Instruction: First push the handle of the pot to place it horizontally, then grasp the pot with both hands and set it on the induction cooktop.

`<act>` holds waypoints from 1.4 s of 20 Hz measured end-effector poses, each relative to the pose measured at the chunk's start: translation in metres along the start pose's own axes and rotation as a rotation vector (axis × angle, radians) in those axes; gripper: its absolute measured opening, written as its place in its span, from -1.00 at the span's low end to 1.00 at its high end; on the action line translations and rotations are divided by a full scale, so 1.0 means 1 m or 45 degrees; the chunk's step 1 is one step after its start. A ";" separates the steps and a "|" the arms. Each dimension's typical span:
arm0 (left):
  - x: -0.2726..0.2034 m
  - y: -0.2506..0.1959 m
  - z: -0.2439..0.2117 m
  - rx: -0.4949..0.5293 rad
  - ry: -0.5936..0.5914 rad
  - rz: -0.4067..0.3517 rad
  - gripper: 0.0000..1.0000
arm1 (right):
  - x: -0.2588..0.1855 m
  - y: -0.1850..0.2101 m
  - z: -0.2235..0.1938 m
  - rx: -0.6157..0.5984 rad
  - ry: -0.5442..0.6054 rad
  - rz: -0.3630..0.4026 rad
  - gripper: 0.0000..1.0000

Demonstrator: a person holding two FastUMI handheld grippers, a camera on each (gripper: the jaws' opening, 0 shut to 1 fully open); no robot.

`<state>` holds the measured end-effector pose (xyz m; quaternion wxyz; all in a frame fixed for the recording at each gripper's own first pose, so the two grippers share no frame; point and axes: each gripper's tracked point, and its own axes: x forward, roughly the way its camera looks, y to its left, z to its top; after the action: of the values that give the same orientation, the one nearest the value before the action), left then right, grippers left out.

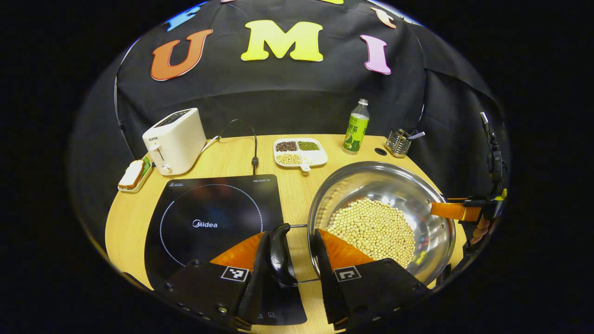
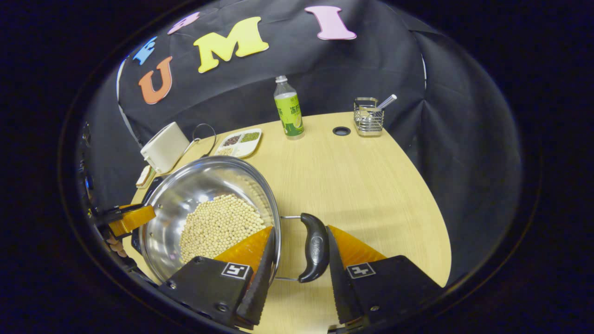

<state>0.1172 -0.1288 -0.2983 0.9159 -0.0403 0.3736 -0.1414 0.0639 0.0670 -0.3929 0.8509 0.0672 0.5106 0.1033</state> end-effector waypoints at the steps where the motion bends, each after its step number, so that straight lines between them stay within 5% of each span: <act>1: -0.008 0.000 0.002 -0.011 -0.006 -0.008 0.04 | -0.011 0.003 0.002 -0.009 -0.009 -0.004 0.22; 10: -0.091 0.031 0.041 -0.022 -0.112 0.039 0.04 | -0.084 0.063 0.041 -0.073 -0.066 0.062 0.19; 22: -0.160 0.122 0.090 -0.050 -0.245 0.115 0.03 | -0.116 0.175 0.083 -0.143 -0.092 0.159 0.22; 23: -0.160 0.130 0.094 -0.063 -0.250 0.114 0.24 | -0.116 0.183 0.088 -0.155 -0.102 0.156 0.19; 24: -0.159 0.138 0.095 -0.079 -0.252 0.114 0.03 | -0.114 0.191 0.092 -0.170 -0.111 0.154 0.19; 28: -0.142 0.171 0.087 -0.162 -0.243 0.120 -0.07 | -0.089 0.220 0.096 -0.187 -0.085 0.181 0.19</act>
<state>0.1201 0.0732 -0.1709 0.9484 -0.0941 0.2945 -0.0698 0.0843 0.2577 -0.2234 0.8605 0.0443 0.4671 0.1983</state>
